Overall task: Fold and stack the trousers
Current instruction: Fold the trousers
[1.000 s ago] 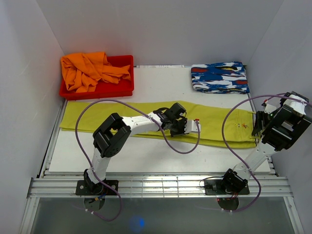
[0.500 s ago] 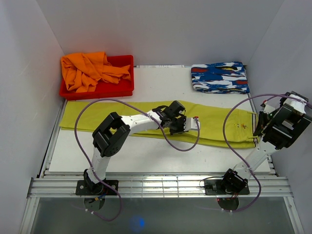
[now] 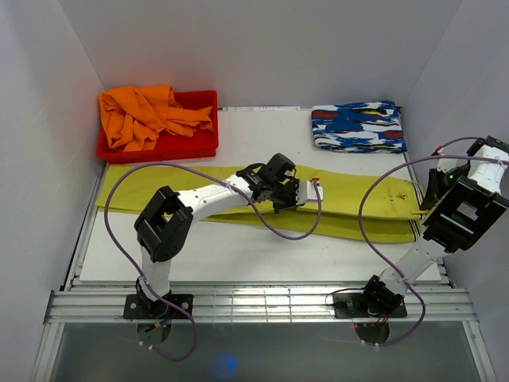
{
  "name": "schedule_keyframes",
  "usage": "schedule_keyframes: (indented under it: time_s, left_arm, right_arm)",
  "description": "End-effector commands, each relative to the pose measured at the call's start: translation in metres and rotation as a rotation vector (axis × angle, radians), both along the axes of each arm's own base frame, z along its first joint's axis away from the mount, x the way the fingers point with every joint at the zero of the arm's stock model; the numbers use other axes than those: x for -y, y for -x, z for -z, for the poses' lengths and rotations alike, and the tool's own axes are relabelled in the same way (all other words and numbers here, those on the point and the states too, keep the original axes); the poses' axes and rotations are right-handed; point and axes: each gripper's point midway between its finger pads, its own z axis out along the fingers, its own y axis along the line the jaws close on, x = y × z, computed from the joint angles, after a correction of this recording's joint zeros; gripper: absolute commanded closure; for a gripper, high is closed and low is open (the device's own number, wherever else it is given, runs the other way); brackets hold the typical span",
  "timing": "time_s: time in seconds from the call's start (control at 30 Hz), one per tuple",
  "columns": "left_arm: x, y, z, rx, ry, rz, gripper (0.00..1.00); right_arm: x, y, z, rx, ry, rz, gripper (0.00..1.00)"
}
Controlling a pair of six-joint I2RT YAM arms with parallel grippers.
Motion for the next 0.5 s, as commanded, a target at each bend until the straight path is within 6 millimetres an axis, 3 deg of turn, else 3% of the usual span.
schedule_keyframes:
  time_s: [0.0,0.07,0.17,0.4,0.43,0.47]
  left_arm:
    - [-0.007,0.013,-0.050,0.002,0.075,0.018,1.00]
    - [-0.013,0.026,-0.048,-0.038,0.060,0.040,1.00]
    - [-0.019,0.046,-0.035,-0.115,0.015,0.082,1.00]
    - [-0.030,0.061,0.037,-0.233,-0.135,0.105,1.00]
    - [-0.036,0.066,0.060,-0.281,-0.191,0.105,1.00]
    - [-0.038,0.066,0.069,-0.298,-0.213,0.100,1.00]
  right_arm:
    - [0.017,0.010,-0.031,0.124,0.117,-0.046,0.92]
    - [0.014,0.028,-0.019,0.064,0.131,-0.072,0.92]
    - [0.019,0.039,0.008,0.017,0.165,-0.080,0.92]
    - [0.026,0.039,0.055,-0.065,0.164,-0.043,0.92]
    - [0.025,0.040,0.061,-0.080,0.159,-0.047,0.92]
    - [0.024,0.044,0.067,-0.099,0.162,-0.052,0.92]
